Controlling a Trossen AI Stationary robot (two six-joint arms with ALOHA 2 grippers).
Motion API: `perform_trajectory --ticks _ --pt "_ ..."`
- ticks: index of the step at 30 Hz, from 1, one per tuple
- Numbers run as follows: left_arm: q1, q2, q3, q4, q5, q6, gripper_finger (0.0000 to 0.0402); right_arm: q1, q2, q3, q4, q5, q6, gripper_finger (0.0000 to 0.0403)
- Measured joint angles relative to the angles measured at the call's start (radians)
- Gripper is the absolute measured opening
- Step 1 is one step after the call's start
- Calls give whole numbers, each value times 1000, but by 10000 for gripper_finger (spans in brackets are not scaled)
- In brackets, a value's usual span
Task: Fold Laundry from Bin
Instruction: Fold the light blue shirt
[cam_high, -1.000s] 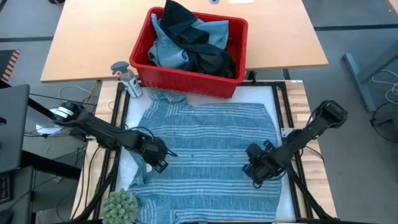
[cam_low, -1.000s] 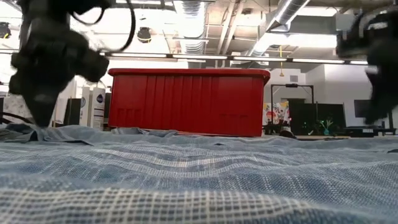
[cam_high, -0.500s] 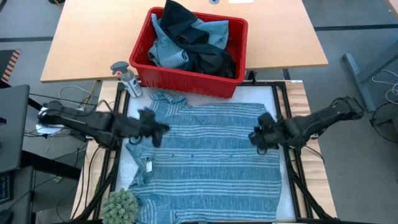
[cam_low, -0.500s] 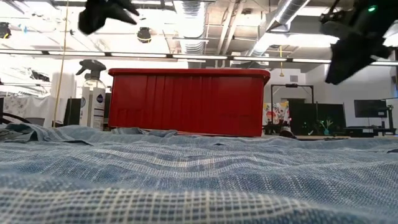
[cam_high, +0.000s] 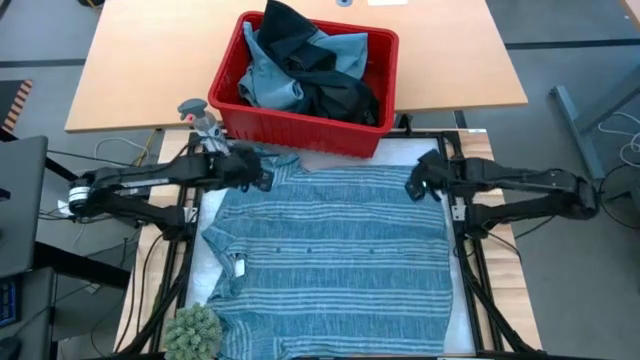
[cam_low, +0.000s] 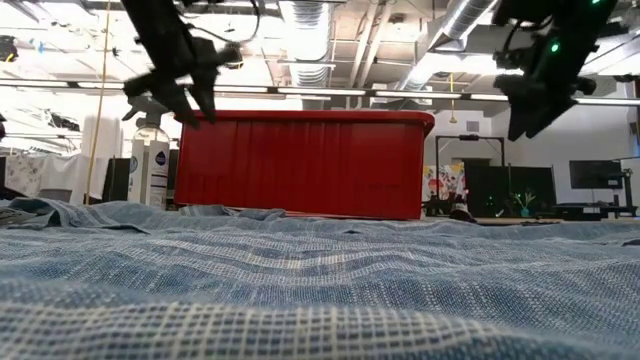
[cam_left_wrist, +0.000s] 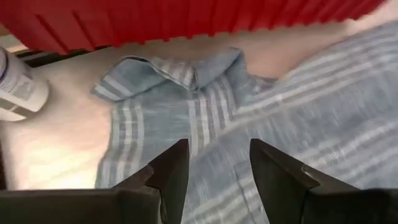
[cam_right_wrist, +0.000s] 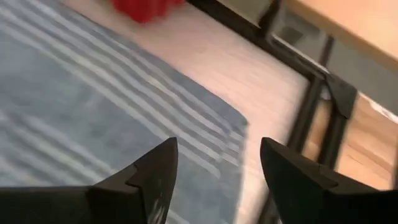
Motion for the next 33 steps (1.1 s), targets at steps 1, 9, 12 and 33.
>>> perform_trajectory --ticks 1,9,12,33 --pt "25 22 0 18 25 6 159 -48 10 0 3 -32 -24 255" --pt "188 129 0 62 273 161 159 -416 184 -13 237 -198 -310 255" --pt "246 133 0 62 367 226 159 -508 272 -15 380 -320 -548 255" --pt "340 134 1 61 526 456 158 -649 714 157 338 -506 -1145 255"
